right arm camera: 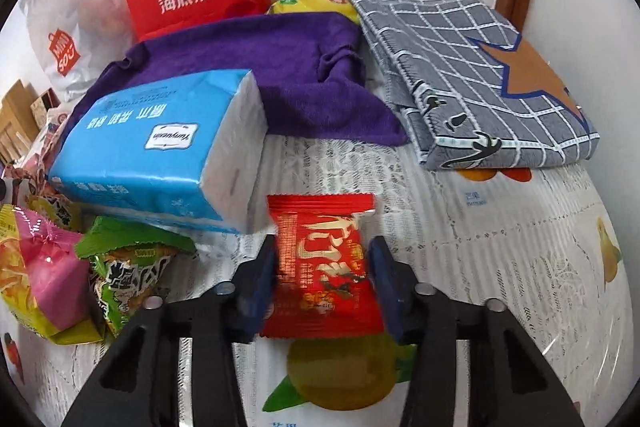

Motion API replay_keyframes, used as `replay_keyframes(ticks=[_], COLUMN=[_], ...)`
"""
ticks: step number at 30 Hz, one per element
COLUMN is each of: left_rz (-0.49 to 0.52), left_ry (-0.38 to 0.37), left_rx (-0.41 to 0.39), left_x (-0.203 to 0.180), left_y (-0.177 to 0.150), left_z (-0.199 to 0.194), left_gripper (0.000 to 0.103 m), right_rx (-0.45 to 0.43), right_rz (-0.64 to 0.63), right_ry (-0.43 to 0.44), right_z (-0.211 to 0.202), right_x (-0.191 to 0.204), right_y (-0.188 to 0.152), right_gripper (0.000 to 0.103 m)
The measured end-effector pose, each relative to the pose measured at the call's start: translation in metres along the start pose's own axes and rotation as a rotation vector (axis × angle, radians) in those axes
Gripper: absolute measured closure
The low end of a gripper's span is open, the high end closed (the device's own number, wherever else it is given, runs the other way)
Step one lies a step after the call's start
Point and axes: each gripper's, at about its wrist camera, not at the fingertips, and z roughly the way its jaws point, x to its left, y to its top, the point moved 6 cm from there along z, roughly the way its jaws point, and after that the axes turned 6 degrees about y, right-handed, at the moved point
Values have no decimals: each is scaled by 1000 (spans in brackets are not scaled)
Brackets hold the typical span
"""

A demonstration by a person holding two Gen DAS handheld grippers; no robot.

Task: Organize snacks
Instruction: 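Grasp the red candy with the right tool while the left tool grasps the pink wafer pack, then carry both snacks onto the purple towel and open both tools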

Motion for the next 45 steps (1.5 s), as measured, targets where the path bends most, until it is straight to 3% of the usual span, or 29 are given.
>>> replay_keyframes(ticks=[10,12,14,23,31,45], left_rz=[16,12,7,3,33,101], left_ry=[-27,-40,-66,-125,-181,-274], left_rx=[67,80,100,62,29,-27], left_x=[-12,-11,-10,-8,-26,-91], left_y=[-3,-4,-6,-1,8,50], left_z=[28,30,30,4,-24,-57], left_gripper=[3,24,39,41,41,41], right_rx=[-33,-33,-34,-22,-77,-192], right_rz=[-13,-19,-14,-21,-7,-69], right_ry=[-8,-17,-11,-11,-3,80], right_z=[-1,-1,-1,-17,-60,-116], right_x=[0,0,-1,-1,1,49], right_y=[-1,0,1,-7,-4,58], right_gripper=[58,58,58,62,62,62])
